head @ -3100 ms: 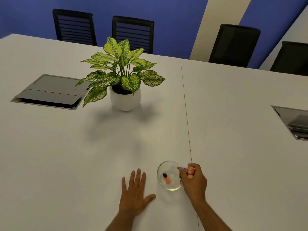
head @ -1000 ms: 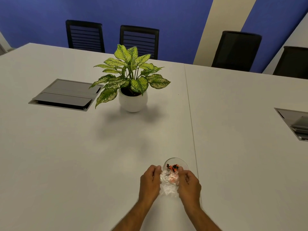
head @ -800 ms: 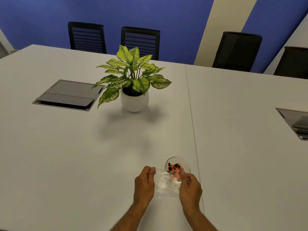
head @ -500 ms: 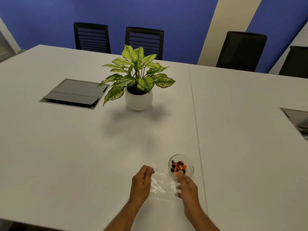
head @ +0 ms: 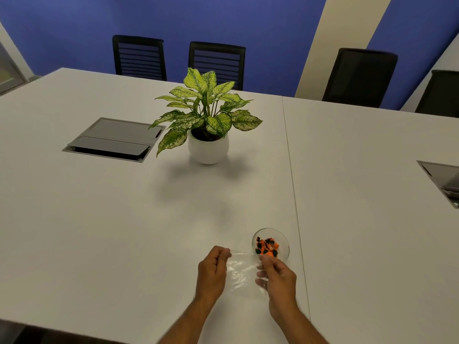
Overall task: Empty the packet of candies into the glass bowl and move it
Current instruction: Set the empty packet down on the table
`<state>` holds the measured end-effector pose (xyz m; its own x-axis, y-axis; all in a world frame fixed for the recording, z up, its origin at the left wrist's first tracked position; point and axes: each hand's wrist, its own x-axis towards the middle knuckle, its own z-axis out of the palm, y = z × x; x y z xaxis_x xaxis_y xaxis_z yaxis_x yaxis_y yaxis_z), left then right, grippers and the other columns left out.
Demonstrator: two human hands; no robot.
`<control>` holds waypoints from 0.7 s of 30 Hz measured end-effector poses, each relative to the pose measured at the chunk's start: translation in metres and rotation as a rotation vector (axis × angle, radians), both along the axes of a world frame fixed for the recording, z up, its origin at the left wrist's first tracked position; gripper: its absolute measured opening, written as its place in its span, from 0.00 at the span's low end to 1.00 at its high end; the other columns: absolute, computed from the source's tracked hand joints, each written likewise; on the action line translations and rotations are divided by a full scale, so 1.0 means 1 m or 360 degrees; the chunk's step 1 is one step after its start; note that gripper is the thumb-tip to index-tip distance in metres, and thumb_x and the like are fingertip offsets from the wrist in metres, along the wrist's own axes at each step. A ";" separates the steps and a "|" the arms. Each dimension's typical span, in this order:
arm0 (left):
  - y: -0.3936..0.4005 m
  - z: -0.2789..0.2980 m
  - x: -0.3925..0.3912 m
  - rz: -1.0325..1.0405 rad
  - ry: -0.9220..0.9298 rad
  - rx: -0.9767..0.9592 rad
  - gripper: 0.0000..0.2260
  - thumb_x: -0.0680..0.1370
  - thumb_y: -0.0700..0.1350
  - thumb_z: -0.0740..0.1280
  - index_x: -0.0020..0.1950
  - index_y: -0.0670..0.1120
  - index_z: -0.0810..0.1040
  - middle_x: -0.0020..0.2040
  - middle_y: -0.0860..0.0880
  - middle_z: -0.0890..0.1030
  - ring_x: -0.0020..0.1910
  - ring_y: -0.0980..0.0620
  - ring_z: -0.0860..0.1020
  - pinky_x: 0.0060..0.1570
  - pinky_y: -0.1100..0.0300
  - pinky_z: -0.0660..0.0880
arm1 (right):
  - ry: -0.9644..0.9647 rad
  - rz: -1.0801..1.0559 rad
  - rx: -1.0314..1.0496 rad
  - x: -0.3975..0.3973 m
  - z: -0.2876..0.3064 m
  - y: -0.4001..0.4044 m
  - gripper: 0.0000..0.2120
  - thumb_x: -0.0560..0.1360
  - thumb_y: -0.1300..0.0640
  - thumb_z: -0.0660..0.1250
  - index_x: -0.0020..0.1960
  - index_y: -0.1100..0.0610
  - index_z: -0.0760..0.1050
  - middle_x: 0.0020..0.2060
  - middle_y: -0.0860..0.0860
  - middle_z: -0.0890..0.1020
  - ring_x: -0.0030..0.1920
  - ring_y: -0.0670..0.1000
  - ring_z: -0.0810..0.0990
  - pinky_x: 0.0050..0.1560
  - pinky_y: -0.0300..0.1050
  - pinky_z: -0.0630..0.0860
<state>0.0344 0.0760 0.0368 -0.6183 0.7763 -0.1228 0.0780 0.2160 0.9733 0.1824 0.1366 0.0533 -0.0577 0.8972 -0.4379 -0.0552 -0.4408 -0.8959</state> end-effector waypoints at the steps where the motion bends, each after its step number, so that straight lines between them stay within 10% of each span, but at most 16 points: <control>1: 0.000 -0.001 0.000 0.0002 -0.0011 -0.0010 0.11 0.83 0.44 0.63 0.42 0.49 0.79 0.28 0.60 0.78 0.26 0.61 0.73 0.28 0.69 0.71 | 0.0017 0.0025 -0.0040 0.001 0.000 0.000 0.06 0.75 0.55 0.72 0.45 0.57 0.85 0.34 0.55 0.84 0.33 0.51 0.81 0.32 0.45 0.81; 14: -0.038 -0.036 -0.040 -0.0301 -0.0126 -0.0653 0.12 0.74 0.31 0.63 0.47 0.44 0.82 0.35 0.50 0.77 0.28 0.54 0.76 0.27 0.60 0.75 | -0.0388 0.0543 -0.0469 0.010 -0.031 -0.025 0.05 0.68 0.68 0.76 0.43 0.64 0.83 0.30 0.57 0.82 0.29 0.53 0.78 0.33 0.45 0.79; 21: -0.055 -0.052 -0.050 -0.0264 0.0188 -0.0831 0.09 0.72 0.38 0.70 0.41 0.53 0.82 0.40 0.52 0.83 0.40 0.54 0.83 0.45 0.58 0.82 | -0.0837 0.0708 -0.0294 0.000 -0.047 -0.037 0.08 0.64 0.66 0.78 0.38 0.63 0.79 0.29 0.57 0.83 0.23 0.52 0.80 0.27 0.45 0.79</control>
<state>-0.0161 0.0209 -0.0152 -0.5258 0.7190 -0.4544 0.2541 0.6427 0.7228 0.1827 0.1001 0.0058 -0.1405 0.7459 -0.6511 0.5843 -0.4684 -0.6627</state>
